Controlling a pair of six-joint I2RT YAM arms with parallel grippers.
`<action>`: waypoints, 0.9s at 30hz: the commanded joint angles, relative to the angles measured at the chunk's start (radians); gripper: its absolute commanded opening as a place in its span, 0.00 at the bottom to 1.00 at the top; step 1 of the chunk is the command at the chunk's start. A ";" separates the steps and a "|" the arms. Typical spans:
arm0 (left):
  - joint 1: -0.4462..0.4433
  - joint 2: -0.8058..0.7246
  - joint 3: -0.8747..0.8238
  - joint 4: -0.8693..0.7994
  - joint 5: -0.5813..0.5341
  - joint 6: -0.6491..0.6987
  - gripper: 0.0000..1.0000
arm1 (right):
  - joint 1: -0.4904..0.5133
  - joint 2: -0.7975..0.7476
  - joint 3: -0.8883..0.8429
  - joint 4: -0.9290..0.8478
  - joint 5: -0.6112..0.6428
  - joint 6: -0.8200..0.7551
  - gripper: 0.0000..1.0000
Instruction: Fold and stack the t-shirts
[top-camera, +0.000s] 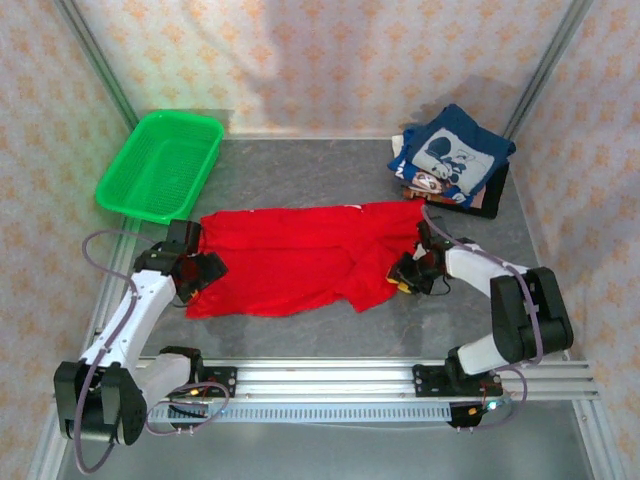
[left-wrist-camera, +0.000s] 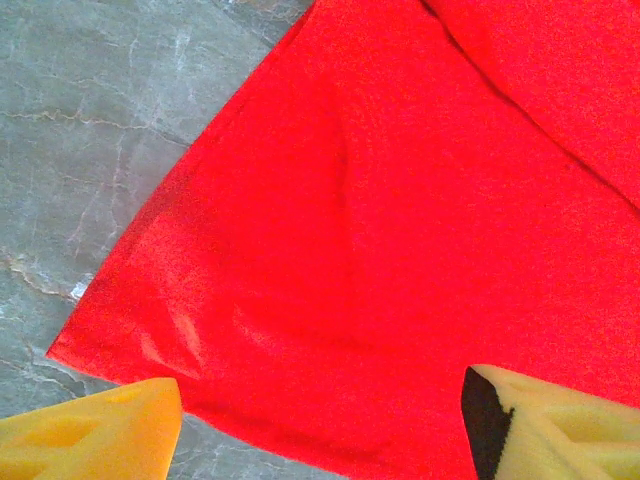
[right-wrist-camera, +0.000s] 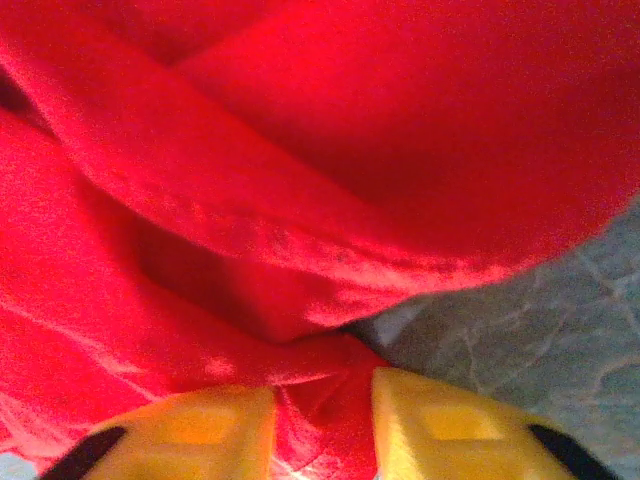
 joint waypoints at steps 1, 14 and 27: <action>0.019 -0.033 -0.016 -0.047 -0.005 0.022 0.75 | -0.004 0.004 0.051 0.010 0.083 -0.029 0.18; 0.025 -0.025 -0.029 -0.028 0.013 0.037 0.75 | 0.093 -0.181 0.153 -0.346 0.237 -0.016 0.00; 0.025 0.002 -0.030 -0.029 0.012 0.040 0.75 | 0.140 -0.313 0.087 -0.322 0.330 0.038 0.46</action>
